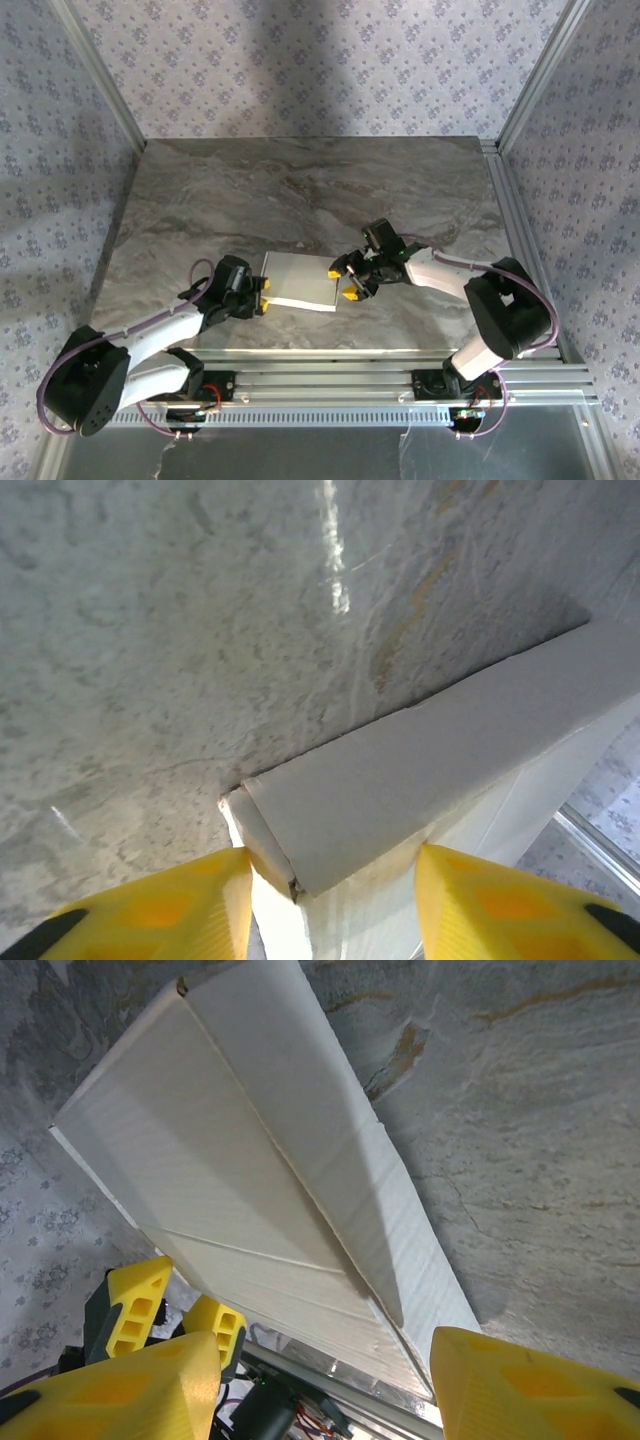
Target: Fold the paper box
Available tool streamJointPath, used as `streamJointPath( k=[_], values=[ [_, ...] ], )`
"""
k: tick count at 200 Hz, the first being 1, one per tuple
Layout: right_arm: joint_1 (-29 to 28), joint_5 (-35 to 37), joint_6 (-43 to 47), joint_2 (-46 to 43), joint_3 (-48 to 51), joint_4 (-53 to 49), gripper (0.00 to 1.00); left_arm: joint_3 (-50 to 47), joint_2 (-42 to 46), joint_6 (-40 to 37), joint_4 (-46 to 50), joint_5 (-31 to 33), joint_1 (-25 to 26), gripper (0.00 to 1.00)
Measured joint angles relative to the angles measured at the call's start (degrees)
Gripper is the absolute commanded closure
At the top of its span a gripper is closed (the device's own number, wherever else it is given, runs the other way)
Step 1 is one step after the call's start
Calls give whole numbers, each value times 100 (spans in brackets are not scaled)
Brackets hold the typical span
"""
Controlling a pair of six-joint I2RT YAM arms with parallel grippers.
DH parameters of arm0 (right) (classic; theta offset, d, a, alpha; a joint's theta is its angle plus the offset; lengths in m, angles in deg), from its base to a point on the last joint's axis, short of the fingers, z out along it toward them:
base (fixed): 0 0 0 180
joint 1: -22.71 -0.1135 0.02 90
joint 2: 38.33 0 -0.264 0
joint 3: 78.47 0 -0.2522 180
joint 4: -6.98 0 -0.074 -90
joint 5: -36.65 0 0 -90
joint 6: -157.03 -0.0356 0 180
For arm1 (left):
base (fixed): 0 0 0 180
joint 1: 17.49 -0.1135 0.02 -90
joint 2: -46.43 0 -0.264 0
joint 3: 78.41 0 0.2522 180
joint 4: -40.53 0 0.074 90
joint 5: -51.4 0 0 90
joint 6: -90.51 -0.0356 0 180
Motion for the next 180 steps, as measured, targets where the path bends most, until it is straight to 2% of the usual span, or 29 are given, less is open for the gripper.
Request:
streamJointPath(
  k=[34,74,109,180],
  values=[
    [96,-83,4,168,0,66,44,-17,-186,-271,-378,66,0,84],
    [208,-92,50,299,-33,66,46,-4,-396,-398,-688,72,0,88],
    [389,-168,197,413,-131,66,48,33,-472,-411,-748,72,0,100],
    [780,-251,675,673,-581,-155,50,490,-999,-448,-721,28,0,100]
  ],
)
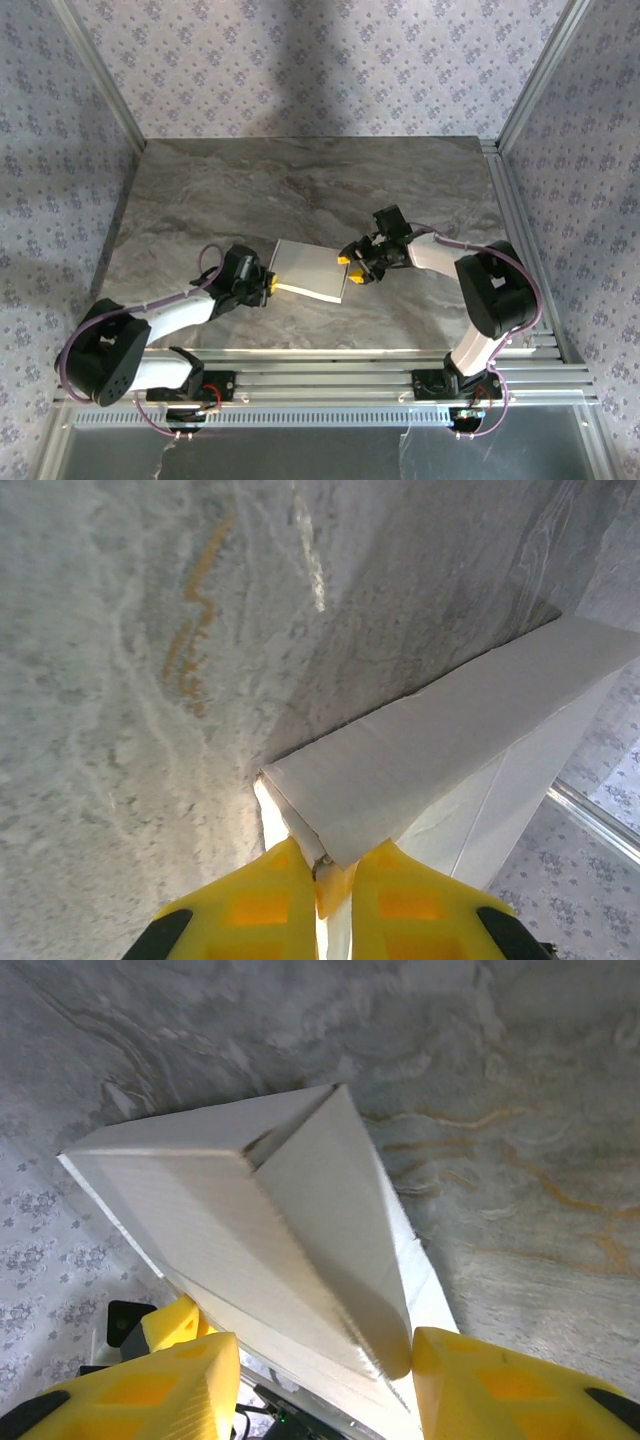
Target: Fold the paper box
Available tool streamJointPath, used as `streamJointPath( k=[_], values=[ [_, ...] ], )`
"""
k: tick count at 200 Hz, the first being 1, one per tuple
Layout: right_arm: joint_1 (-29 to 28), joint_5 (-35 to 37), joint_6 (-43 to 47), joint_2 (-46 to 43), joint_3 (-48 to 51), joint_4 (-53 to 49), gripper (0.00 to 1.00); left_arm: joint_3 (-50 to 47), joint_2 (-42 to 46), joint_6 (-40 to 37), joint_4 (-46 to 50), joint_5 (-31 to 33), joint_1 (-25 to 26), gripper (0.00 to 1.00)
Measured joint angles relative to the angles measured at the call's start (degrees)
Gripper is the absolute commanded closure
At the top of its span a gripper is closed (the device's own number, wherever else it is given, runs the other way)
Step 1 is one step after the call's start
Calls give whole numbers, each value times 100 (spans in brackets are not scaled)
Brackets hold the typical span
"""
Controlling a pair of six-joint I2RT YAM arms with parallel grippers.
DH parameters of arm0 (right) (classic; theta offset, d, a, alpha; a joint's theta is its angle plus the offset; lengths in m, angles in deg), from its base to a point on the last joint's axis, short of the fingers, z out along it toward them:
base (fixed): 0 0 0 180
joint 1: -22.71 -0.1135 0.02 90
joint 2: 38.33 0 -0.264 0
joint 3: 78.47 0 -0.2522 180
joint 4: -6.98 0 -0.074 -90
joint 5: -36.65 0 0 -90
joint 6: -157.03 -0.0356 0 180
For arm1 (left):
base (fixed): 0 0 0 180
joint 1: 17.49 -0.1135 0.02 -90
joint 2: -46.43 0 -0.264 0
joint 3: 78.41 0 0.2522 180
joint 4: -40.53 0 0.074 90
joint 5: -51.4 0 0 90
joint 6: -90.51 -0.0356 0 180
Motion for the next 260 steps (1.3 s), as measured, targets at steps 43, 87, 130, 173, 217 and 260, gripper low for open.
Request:
streamJointPath(
  k=[43,87,130,173,217,260],
  values=[
    [22,26,289,-203,-57,-350,50,153,-203,90,11,7,0,100],
    [310,20,739,-568,-57,-667,51,566,-809,284,-289,133,0,100],
    [752,4,1316,-737,-83,-1128,46,927,-1434,378,-798,151,0,92],
    [1239,201,1941,-1438,-90,-1705,41,925,-1445,463,-918,-26,17,39],
    [1978,811,2623,-2627,-90,-2330,1,979,-321,109,-28,-214,-55,22],
    [2487,2151,3440,-4138,-52,-2826,0,1692,1213,-1805,1908,-610,-1467,0]
  ],
)
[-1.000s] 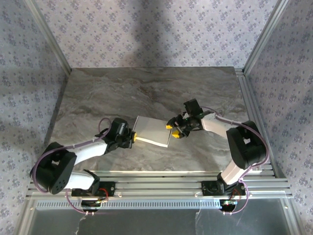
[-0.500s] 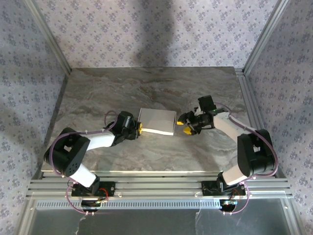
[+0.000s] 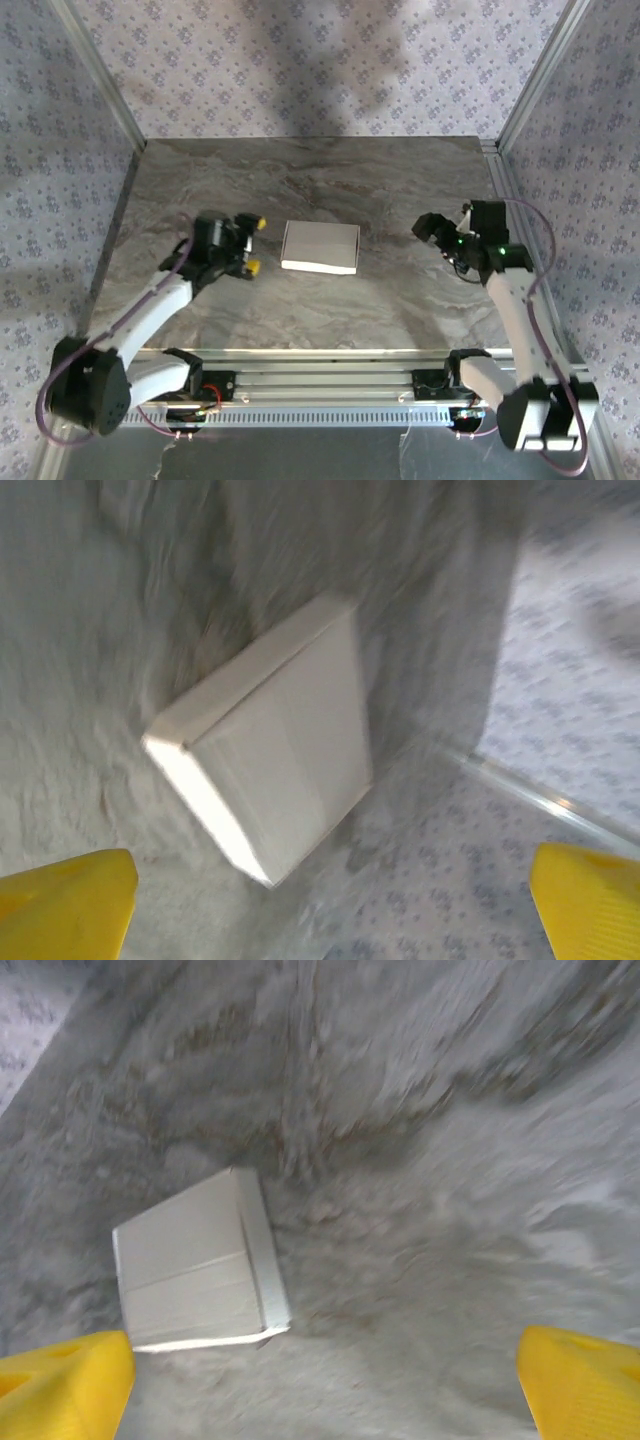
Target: Fold the paper box
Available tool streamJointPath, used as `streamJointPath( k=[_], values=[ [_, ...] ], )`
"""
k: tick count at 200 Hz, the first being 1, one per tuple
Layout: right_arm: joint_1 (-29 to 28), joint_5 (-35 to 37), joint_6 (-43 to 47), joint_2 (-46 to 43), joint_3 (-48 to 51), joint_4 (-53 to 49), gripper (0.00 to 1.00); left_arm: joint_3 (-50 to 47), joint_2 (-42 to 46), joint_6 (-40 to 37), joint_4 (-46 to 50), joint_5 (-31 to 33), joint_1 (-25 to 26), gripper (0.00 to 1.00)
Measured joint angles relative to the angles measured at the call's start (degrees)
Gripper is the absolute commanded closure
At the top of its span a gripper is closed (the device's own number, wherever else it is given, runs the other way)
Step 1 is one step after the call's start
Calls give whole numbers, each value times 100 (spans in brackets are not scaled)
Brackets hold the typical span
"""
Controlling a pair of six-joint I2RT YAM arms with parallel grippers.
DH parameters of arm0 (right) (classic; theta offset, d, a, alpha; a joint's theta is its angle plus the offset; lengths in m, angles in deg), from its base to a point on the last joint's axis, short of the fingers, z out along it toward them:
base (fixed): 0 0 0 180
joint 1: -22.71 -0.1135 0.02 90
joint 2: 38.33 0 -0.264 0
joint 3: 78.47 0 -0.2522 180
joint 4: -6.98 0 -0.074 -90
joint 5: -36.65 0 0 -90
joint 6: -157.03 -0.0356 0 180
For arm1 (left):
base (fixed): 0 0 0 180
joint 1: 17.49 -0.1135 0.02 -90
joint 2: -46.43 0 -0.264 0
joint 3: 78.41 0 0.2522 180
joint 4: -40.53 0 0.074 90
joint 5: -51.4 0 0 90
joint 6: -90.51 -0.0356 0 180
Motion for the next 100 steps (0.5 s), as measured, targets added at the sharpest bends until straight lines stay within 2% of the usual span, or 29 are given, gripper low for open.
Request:
streamJointPath(
  k=[21,30,52,75,100],
  values=[
    [-4,1165,155,-693,26,-138,1,789,487,-1405,1209,35,-940,0],
    [7,1665,190,-892,162,-22,1,1158,584,-1985,1781,293,-1248,0],
    [-9,2638,511,-1119,1202,1051,0,1578,662,-3077,2708,1261,-1467,0],
    [-166,3191,1005,-931,2439,2033,0,872,876,-4566,2577,2020,-1491,0],
    [-422,3333,1764,-546,3263,3397,0,-409,1150,-5943,1897,2557,-1491,0]
  ],
)
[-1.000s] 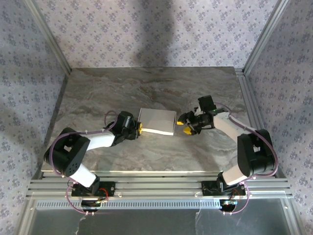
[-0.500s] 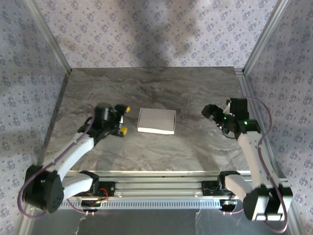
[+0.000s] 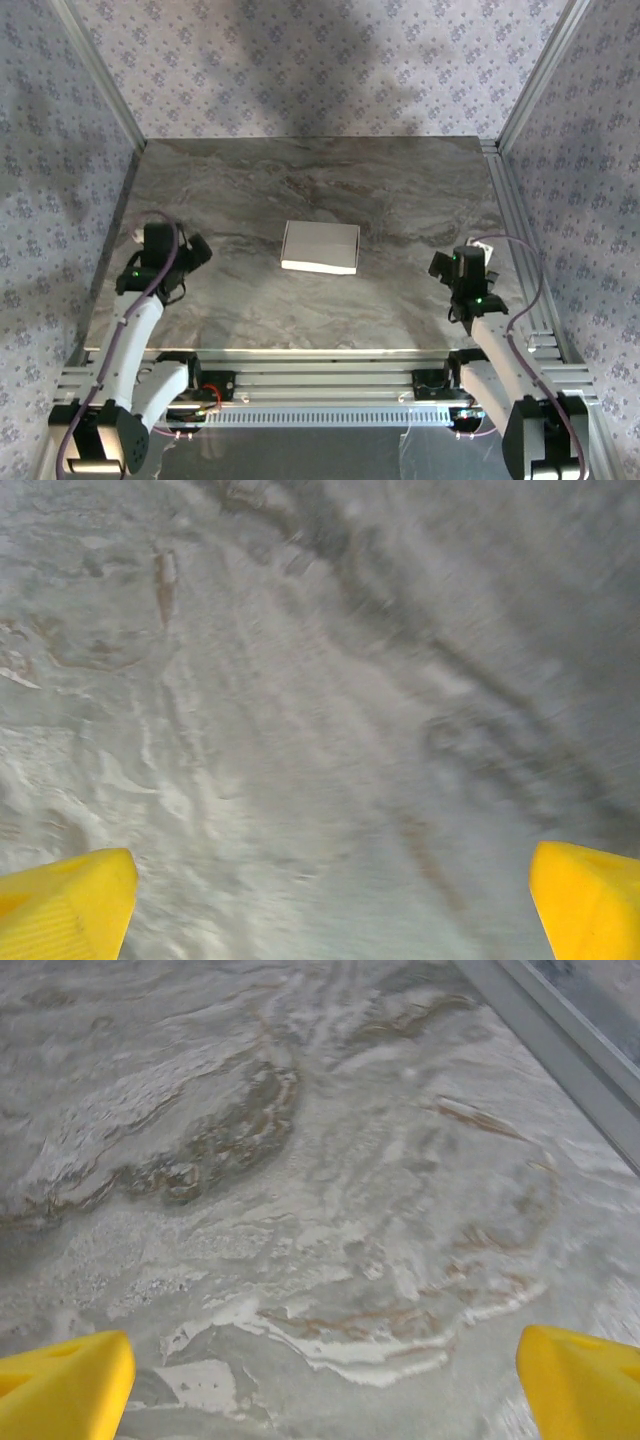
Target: Fold the paper box
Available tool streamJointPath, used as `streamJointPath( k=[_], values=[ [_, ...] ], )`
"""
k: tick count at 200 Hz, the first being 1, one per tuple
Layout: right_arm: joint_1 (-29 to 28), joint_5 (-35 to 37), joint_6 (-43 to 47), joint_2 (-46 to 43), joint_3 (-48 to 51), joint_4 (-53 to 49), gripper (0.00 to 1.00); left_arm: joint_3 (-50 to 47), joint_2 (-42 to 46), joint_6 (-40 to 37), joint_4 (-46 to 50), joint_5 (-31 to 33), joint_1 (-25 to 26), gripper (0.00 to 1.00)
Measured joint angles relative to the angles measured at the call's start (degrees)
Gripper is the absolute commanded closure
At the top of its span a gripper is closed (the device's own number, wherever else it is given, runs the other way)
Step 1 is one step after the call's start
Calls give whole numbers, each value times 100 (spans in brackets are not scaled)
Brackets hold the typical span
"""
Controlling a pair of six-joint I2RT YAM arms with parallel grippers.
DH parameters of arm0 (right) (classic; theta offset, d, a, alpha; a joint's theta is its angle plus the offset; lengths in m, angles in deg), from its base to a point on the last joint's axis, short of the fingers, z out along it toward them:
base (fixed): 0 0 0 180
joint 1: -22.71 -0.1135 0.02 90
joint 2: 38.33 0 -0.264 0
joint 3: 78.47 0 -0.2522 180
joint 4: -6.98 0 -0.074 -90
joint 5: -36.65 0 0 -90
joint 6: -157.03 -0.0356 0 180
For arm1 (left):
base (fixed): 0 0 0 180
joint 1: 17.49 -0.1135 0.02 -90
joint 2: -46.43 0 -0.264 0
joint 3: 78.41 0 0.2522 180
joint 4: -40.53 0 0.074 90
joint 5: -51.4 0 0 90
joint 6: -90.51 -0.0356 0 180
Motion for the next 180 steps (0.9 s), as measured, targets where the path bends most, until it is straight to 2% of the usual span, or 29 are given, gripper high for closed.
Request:
streamJointPath(
  k=[38,59,89,115,127,153,180],
  values=[
    [120,-219,629,1126,238,1917,0,-1759,538,-1134,-2017,369,-39,0],
    [188,-575,927,1893,184,2885,0,-2181,243,-1327,-3132,407,-275,0],
    [317,-1154,1228,2723,-365,3101,0,-2245,-905,-1473,-4507,133,-588,0],
    [400,-1502,1379,2647,-409,3416,0,-2229,-1871,-1515,-5775,-181,-616,0],
    [415,-1591,1429,2520,-321,3515,0,-2087,-2245,-1558,-6017,-334,-656,0],
    [409,-1790,1670,2503,-304,3591,0,-1790,-2597,-1827,-6435,-638,-699,0],
    [610,-1934,1784,3139,-527,3888,0,-1790,-2813,-2057,-7228,-758,-713,0]
  ],
)
